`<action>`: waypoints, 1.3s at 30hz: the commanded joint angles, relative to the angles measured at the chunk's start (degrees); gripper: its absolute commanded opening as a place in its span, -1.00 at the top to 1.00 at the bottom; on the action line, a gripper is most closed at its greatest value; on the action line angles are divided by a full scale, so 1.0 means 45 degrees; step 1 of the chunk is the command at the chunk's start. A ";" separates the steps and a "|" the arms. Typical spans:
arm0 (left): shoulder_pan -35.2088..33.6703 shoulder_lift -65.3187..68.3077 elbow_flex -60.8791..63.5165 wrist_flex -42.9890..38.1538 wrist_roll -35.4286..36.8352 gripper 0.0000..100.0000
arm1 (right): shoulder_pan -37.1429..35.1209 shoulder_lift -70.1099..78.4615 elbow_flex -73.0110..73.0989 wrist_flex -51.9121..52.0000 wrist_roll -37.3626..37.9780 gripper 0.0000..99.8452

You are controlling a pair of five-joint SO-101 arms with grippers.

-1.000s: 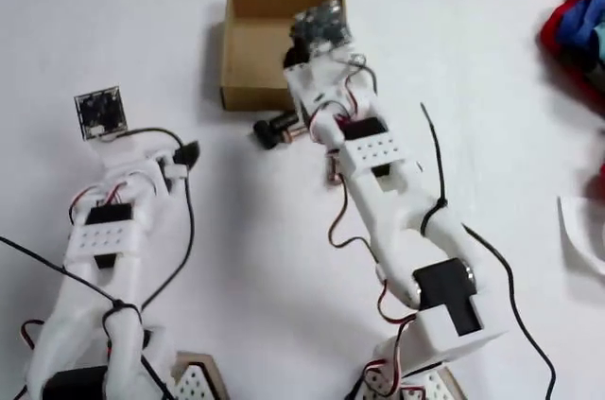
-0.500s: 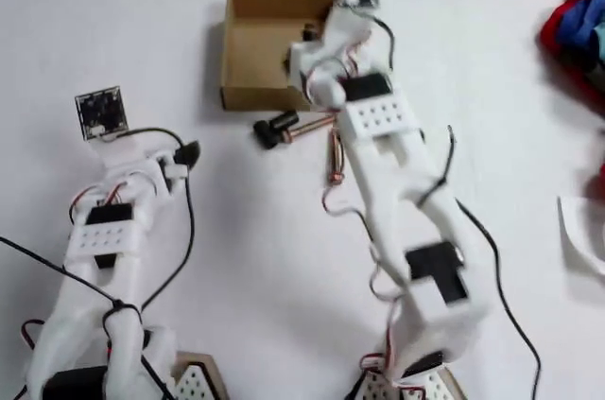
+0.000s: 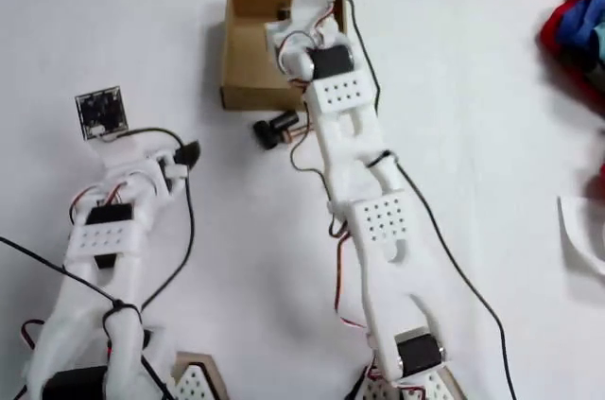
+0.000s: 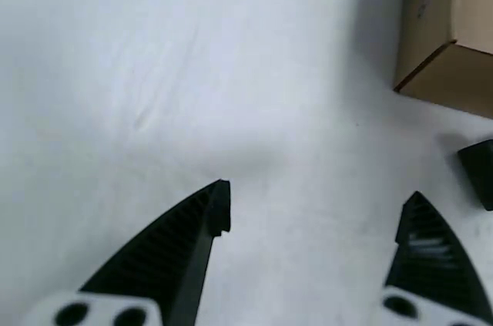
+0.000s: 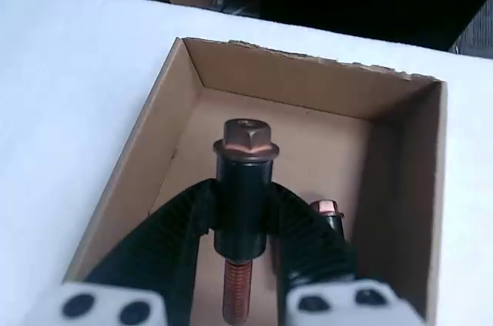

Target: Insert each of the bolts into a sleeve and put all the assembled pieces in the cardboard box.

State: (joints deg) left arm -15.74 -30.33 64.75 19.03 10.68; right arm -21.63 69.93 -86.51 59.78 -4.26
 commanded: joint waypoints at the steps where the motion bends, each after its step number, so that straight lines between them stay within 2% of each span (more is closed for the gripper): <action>1: -0.0078 -0.0098 -0.0029 -0.0215 0.0039 0.30 | -0.0029 0.0869 -0.1875 -0.0459 0.0117 0.96; 12: -0.0078 -0.0098 -0.0029 -0.0215 0.0039 0.30 | 0.0010 0.1983 -0.1875 -0.0459 0.0234 0.96; 17: -0.0078 -0.0098 -0.0029 -0.0215 0.0039 0.30 | -0.0088 0.2452 -0.1875 -0.0459 0.1700 0.96; 20: -0.0078 -0.0098 -0.0029 -0.0215 0.0039 0.30 | -0.0088 0.2471 -0.1875 -0.0459 0.1778 0.95; 26: -0.0078 -0.0098 -0.0029 -0.0215 0.0039 0.30 | -0.0088 0.2549 -0.1856 -0.0381 0.1817 0.65; 33: -0.0078 -0.0098 -0.0029 -0.0215 0.0039 0.30 | -0.0010 0.1963 -0.2012 -0.0440 0.1836 0.75; 39: -0.0078 -0.0098 -0.0029 -0.0215 0.0039 0.30 | 0.0615 0.0772 -0.1895 -0.0303 0.1817 0.76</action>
State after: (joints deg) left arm -15.74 -30.33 64.75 19.03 10.68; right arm -20.75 79.96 -92.75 58.99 3.47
